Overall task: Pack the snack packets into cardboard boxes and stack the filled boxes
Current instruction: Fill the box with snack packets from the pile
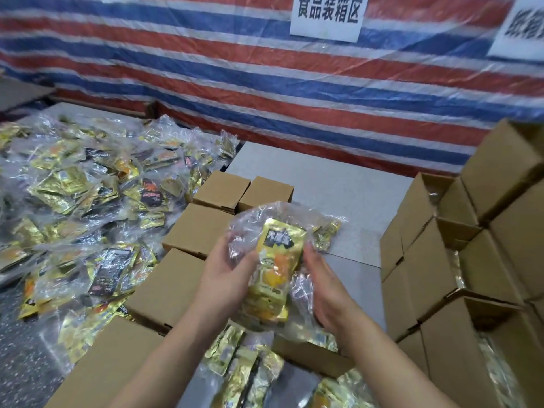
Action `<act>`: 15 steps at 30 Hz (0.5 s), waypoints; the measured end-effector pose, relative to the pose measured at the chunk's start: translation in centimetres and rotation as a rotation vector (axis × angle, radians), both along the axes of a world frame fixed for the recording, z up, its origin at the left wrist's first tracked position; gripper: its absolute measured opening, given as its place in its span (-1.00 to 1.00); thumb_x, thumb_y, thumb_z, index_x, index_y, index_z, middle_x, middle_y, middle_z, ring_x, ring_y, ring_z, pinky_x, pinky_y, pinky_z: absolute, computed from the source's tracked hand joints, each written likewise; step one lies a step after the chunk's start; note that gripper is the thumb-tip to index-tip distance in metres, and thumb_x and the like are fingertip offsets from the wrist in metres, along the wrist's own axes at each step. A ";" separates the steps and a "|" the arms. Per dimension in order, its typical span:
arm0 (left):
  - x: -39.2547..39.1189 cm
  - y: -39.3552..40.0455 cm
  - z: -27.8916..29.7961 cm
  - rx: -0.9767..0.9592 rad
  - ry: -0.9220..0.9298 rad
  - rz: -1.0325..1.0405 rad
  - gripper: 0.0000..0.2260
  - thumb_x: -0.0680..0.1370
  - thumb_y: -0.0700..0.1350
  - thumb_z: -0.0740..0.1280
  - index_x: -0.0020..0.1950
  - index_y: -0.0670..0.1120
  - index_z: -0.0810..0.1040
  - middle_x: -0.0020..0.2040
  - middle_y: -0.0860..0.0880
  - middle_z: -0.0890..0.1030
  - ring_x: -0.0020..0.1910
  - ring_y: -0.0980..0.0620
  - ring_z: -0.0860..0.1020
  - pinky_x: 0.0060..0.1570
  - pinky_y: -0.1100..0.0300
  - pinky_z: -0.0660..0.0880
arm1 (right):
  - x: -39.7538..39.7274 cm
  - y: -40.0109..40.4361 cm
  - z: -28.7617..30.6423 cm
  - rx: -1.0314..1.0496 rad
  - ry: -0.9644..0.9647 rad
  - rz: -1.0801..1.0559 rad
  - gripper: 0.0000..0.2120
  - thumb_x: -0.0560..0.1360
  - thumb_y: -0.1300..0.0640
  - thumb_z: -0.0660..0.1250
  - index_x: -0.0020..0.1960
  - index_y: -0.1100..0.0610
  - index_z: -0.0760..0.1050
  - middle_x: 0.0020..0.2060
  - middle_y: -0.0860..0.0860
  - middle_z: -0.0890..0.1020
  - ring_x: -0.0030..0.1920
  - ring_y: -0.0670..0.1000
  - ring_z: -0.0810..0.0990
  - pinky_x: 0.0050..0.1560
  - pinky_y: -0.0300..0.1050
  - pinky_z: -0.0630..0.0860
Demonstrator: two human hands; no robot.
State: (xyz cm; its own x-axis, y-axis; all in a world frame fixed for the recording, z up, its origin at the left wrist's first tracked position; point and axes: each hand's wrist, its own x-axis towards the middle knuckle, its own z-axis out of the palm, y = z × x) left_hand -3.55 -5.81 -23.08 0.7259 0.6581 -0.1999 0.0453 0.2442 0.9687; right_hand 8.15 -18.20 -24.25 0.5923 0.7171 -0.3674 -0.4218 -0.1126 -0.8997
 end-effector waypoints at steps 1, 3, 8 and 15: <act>1.6 -0.5 1.7 0.012 -0.033 -0.009 -0.70 0.61 -0.08 0.35 0.23 0.29 0.44 0.04 0.01 0.71 -0.06 -0.03 0.71 -0.07 -0.05 0.66 | 0.3 0.3 1.6 0.094 0.096 0.023 -0.06 0.16 -0.53 0.42 0.39 0.00 0.52 0.30 0.10 0.60 0.31 0.17 0.56 0.29 0.24 0.50; 4.5 -1.9 4.4 0.163 -0.053 -0.043 -0.69 0.64 -0.03 0.26 0.37 0.20 0.37 0.11 0.03 0.67 0.05 0.02 0.67 0.11 -0.04 0.60 | 0.8 0.5 4.8 0.255 0.196 0.099 -0.28 0.27 -0.47 0.40 0.24 -0.01 0.64 0.21 0.11 0.66 0.22 0.16 0.63 0.11 0.11 0.60; 8.6 -4.3 8.4 0.788 0.011 -0.112 -0.53 0.62 0.15 -0.01 0.47 0.04 0.34 0.44 0.15 0.29 0.34 0.36 0.14 0.43 0.20 0.03 | 2.8 -0.8 9.0 0.491 0.088 0.067 -0.45 0.44 -0.34 0.35 0.27 -0.01 0.62 0.25 0.10 0.63 0.28 0.13 0.59 0.15 0.04 0.58; 11.0 -4.4 9.3 0.915 0.055 -0.421 -0.56 0.65 0.18 0.01 0.42 0.05 0.43 0.44 0.02 0.41 0.46 0.03 0.31 0.47 0.04 0.20 | 5.0 -4.2 8.7 0.446 -0.074 -0.059 -0.57 0.52 -0.01 0.38 0.33 0.15 0.53 0.24 0.24 0.60 0.24 0.23 0.60 0.10 0.08 0.61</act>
State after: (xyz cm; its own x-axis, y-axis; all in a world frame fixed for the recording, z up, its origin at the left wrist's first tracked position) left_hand 7.46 -10.21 -13.81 0.9396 0.2677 0.2134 0.0070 -0.6382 0.7698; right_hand 13.15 -22.39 -15.59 0.6499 0.7599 0.0146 -0.3488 0.3153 -0.8826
